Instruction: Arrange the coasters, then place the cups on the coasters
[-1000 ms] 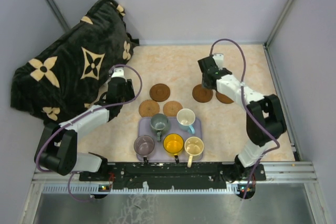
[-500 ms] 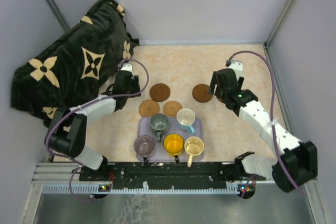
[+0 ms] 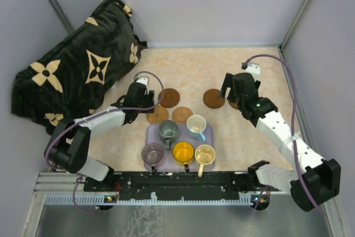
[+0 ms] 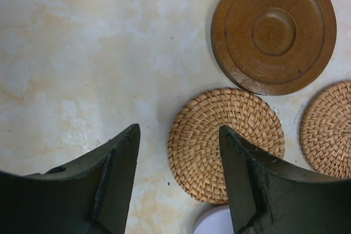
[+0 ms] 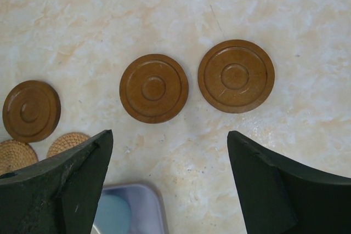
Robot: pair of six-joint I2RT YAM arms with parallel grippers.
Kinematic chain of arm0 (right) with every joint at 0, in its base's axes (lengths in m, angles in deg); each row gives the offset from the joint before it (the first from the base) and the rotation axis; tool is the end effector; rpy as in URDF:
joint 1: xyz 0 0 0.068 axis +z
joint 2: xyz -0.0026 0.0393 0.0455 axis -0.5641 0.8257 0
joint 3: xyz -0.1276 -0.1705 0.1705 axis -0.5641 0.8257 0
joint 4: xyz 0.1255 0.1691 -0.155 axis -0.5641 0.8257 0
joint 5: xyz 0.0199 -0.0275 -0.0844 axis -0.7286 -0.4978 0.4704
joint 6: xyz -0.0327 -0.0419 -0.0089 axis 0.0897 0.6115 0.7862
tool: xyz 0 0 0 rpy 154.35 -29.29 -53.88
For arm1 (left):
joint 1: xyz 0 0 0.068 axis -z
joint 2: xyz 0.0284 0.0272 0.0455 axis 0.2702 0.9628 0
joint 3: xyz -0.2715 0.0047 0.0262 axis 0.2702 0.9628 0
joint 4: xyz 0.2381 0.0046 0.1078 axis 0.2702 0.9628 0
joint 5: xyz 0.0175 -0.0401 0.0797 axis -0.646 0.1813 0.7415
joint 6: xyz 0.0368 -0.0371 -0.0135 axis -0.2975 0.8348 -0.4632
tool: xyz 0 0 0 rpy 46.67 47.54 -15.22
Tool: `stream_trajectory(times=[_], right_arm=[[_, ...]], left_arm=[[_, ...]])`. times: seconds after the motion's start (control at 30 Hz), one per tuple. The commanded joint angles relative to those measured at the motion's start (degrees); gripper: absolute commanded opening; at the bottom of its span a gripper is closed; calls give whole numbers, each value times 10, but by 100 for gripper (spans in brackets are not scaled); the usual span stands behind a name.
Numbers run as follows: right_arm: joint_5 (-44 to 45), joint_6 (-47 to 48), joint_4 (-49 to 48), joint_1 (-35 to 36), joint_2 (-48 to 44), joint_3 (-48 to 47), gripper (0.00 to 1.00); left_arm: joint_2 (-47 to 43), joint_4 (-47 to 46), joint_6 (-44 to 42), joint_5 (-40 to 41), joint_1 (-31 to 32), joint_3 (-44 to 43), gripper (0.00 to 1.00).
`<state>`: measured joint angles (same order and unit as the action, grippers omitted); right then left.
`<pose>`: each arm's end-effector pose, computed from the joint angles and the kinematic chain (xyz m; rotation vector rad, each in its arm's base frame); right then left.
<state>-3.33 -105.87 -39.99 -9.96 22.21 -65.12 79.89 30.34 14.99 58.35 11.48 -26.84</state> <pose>0.2212 0.0846 0.3081 0.2926 2.1071 0.0838 0.2745 -0.1325 0.1875 0.1419 2.2714 -0.1430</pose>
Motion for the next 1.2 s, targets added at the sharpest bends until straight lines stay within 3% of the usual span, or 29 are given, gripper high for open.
stream_trajectory(times=[0.0,0.4,0.6,0.83,1.17], right_arm=[[-42,-3,-39,6,19,-32,86],[-74,39,-35,77,198,-160,80],[-108,56,-27,93,299,-221,67],[-149,60,-24,94,384,-263,43],[-178,71,-19,110,441,-280,37]], left_arm=[[2,28,9,13,16,4,65],[40,52,22,57,40,4,62],[69,70,41,86,40,-9,57],[119,144,89,161,29,-63,51],[144,170,119,120,-52,-95,47]])
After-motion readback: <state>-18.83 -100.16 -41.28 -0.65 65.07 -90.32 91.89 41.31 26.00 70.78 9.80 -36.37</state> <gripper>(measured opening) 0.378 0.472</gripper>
